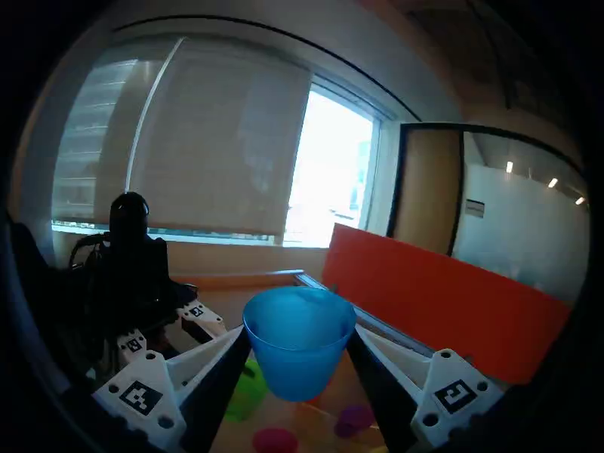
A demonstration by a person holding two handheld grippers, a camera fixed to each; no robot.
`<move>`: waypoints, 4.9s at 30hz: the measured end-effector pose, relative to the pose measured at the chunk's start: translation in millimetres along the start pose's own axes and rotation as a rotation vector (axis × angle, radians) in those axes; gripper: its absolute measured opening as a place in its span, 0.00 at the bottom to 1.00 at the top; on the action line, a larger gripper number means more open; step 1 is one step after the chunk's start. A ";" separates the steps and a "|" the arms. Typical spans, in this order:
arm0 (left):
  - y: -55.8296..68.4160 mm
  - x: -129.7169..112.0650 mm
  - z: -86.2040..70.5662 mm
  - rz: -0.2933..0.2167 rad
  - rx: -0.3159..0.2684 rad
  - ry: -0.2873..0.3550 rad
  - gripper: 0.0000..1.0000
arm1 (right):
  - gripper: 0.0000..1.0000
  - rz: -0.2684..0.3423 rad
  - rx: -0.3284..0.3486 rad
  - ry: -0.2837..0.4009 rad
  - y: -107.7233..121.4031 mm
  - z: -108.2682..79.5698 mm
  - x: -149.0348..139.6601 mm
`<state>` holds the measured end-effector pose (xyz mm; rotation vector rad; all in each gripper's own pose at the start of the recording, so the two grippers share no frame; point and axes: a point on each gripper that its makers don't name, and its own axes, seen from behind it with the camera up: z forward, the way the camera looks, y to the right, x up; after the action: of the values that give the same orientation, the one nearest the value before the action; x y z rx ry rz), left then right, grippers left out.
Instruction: Pour water
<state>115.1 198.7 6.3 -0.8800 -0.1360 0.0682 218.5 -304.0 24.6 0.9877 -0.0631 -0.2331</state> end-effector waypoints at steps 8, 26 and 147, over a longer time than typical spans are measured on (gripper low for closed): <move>-3.5 -13.2 -1.7 0.010 0.006 -0.052 0.85 | 0.89 0.009 -0.002 -0.064 3.4 -10.7 -22.7; -22.3 -61.8 -2.8 0.039 0.028 -0.219 0.85 | 0.89 0.042 0.013 -0.202 4.8 -42.6 -93.8; -50.7 -172.8 -82.9 -0.091 0.256 -0.400 0.97 | 1.00 0.269 -0.219 -0.406 0.3 -160.6 -308.1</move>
<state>-43.4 83.2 -22.3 -0.5947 -0.5294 0.1730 -55.8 -103.5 -47.4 0.6928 -0.5274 -0.1859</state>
